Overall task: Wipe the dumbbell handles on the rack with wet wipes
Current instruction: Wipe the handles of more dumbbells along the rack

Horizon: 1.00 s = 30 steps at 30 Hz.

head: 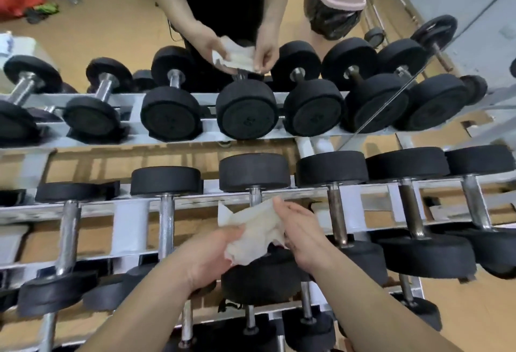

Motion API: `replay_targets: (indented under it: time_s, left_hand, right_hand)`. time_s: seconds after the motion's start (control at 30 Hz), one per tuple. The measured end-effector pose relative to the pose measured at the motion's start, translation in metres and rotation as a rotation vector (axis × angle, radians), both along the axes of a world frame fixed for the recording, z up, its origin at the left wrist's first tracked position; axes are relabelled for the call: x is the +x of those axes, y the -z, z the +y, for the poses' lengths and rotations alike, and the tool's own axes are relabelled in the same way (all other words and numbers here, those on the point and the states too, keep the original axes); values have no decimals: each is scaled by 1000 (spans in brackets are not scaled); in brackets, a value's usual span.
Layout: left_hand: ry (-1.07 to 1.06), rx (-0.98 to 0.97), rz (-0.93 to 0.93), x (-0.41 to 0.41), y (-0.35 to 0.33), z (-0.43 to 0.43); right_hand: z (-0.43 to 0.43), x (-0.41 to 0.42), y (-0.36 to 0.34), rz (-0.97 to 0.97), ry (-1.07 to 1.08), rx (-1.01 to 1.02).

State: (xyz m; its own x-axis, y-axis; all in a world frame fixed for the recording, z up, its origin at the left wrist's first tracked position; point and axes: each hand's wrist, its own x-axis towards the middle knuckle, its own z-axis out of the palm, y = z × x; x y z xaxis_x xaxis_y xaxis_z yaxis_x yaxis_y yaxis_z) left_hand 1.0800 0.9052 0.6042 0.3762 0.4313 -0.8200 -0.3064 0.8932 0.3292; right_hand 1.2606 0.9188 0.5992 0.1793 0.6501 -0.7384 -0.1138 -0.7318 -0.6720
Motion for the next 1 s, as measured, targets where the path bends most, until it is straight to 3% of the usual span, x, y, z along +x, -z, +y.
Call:
replay_targets:
  time_s: [0.2,0.33,0.43,0.53,0.67,0.87,1.0]
  left_hand:
    - [-118,36,198,-38,24,21]
    - [-299,59,367,-32,39,24]
    - [-265,25,344,-7,50,19]
    - [-258,-40,146,17,55,18]
    - [-223,-50,202,19,61,20]
    - [129,-13,387,35,49,33]
    - [-36,58,366,39,41,64]
  right_hand:
    - [3,-13,19,-209,-133,-11]
    - [-10,-17,29,-159,-397,4]
    - [-27,-14,45,-366,-571,73]
    - [-25,-15,41,-484,-683,117]
    - [-28,-13,46,-506,-681,148]
    - [-38,-18,52,-690,-617,200]
    - [-40,-15,54,-755,-638,138]
